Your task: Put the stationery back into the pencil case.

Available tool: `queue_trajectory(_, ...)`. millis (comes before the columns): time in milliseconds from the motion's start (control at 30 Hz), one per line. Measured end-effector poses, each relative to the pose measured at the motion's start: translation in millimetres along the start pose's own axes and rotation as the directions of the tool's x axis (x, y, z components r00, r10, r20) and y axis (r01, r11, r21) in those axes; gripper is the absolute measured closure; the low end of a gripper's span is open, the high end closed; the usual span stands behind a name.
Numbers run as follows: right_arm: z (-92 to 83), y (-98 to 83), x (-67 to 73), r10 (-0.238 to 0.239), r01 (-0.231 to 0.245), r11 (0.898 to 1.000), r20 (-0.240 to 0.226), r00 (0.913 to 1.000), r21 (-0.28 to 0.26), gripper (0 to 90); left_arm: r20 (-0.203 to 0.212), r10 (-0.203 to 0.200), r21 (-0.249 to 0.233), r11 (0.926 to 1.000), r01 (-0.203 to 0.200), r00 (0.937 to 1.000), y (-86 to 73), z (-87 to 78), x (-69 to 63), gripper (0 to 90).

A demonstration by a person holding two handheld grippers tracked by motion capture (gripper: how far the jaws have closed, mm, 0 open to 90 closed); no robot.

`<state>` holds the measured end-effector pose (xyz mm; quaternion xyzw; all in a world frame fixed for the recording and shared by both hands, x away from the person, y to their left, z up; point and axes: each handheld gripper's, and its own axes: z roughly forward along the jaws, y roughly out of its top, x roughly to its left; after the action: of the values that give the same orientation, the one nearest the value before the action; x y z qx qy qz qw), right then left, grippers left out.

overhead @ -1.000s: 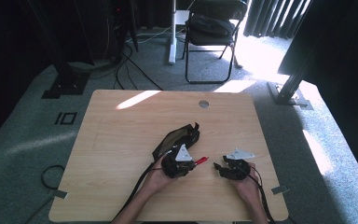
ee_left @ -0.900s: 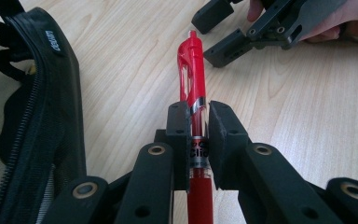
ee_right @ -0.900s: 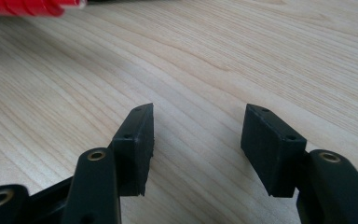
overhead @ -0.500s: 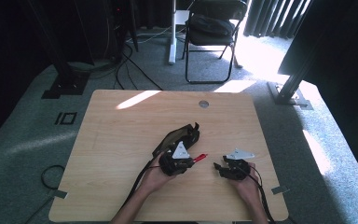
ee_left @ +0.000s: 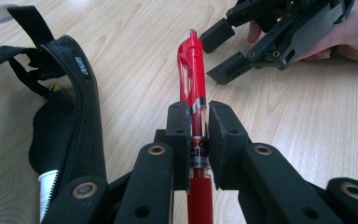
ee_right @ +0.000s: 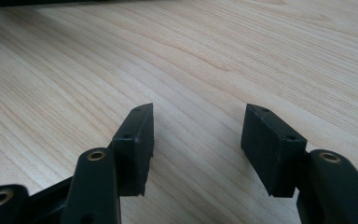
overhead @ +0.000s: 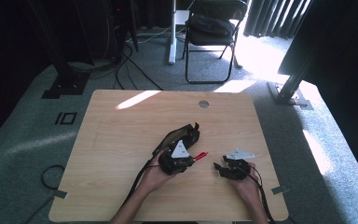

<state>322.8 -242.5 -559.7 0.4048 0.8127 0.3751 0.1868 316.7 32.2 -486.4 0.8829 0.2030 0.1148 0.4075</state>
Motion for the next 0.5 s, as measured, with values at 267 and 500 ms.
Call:
queue_trajectory(267, 0.1, 0.0, 0.1, 0.001, -0.001, 1.0, 0.0, 1.0, -0.001, 43.6, -0.004, 0.004, -0.003, 1.0, -0.004, 1.0, 3.1, -3.7, 1.1, 79.6)
queue_trajectory(500, 0.1, 0.0, 0.0, 0.0, 0.0, 1.0, -0.001, 1.0, -0.001, 43.6, -0.006, 0.007, -0.006, 1.0, -0.007, 1.0, 5.6, -6.7, 2.8, 79.6)
